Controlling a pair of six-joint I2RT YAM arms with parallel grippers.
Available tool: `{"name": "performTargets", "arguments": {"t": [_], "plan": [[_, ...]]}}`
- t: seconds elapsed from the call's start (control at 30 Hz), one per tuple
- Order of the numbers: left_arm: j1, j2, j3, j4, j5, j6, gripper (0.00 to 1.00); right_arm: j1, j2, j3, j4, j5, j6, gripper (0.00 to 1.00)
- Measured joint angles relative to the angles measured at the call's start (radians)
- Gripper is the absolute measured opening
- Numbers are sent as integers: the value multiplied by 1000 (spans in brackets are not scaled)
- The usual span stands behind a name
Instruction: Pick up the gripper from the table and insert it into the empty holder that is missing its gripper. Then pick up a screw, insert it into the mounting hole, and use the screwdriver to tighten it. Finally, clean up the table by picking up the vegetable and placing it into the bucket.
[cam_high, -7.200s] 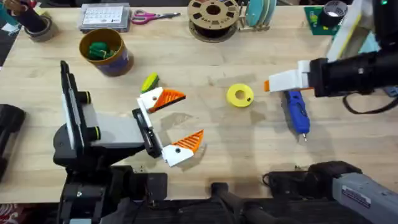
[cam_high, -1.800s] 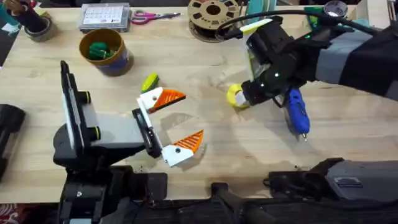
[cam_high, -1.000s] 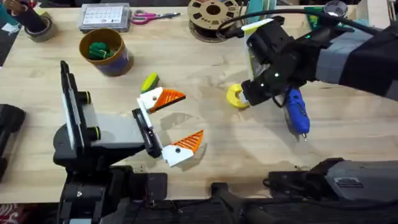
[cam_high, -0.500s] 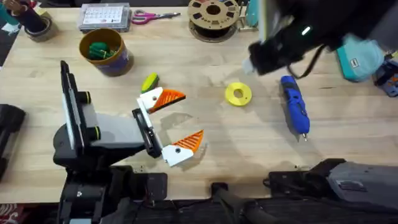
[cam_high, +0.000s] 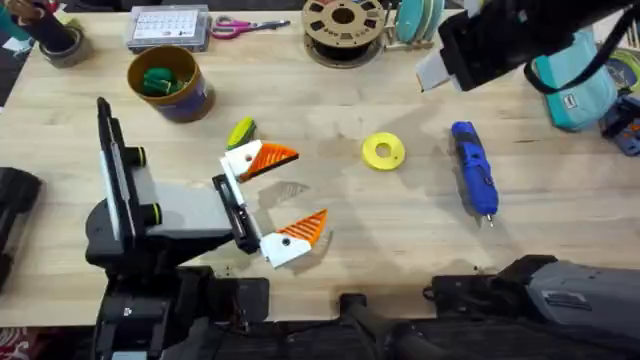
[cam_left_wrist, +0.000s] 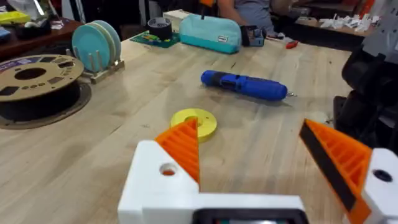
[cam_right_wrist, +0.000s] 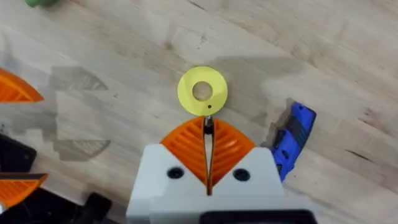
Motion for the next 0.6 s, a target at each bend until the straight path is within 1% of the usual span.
{"name": "performTargets", "arguments": {"t": [0.1,0.17,0.37,0.5,0.6], "plan": [[0,0,0,0,0,0,986,6,23,25,-17,0,-37,7],[0,0,0,0,0,0,986,10,55,66,-33,-9,-63,7],[0,0,0,0,0,0,986,23,197,247,-74,-43,-156,7],[0,0,0,0,0,0,986,62,280,349,-81,-62,-229,7],[0,0,0,0,0,0,986,101,320,401,-79,-94,-293,7]]}}
